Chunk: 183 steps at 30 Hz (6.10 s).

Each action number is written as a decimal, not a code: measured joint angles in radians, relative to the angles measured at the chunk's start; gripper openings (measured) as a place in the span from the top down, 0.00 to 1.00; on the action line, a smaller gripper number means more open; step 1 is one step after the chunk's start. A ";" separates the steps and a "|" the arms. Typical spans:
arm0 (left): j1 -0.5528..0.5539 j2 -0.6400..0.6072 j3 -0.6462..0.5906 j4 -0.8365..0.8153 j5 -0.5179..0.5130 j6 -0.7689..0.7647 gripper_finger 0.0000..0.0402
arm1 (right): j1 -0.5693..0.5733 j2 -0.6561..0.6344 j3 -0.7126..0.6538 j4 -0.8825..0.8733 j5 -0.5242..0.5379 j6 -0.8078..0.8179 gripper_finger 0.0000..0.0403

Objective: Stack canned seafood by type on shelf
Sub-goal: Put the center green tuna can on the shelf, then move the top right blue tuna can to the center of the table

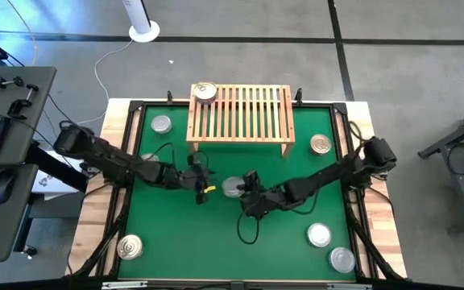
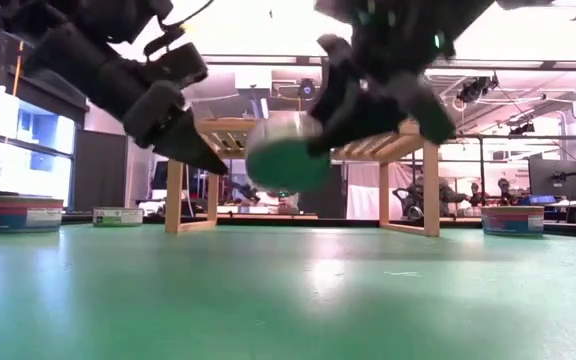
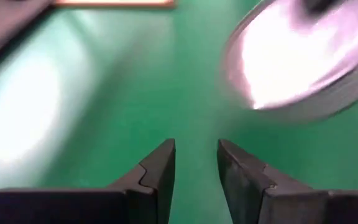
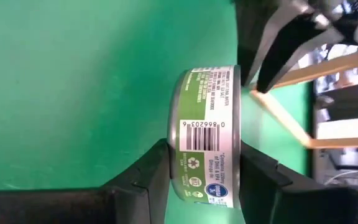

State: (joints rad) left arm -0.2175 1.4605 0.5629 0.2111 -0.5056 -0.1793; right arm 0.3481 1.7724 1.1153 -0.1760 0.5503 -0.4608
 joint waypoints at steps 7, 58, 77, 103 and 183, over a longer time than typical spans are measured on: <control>-0.068 -0.034 0.001 -0.189 -0.196 -0.091 0.73 | -0.018 -0.050 0.207 -0.176 0.055 -0.135 0.66; -0.221 -0.016 0.005 -0.286 -0.470 -0.239 0.73 | -0.877 -0.208 0.308 -0.573 0.013 -0.180 0.66; -0.221 -0.016 0.005 -0.267 -0.467 -0.239 0.73 | -0.904 -0.209 0.262 -0.578 -0.028 -0.220 0.60; -0.221 -0.017 0.005 -0.266 -0.465 -0.241 0.73 | -0.904 -0.208 0.493 -0.874 -0.170 -0.096 0.31; -0.322 -0.017 0.014 -0.028 -0.281 -0.212 0.73 | -0.130 -0.660 -0.611 -0.362 -0.514 1.584 0.99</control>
State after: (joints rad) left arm -0.5399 1.4437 0.5766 0.1828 -0.7868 -0.3916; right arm 0.2177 1.1127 0.5044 -0.5377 0.0361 1.1231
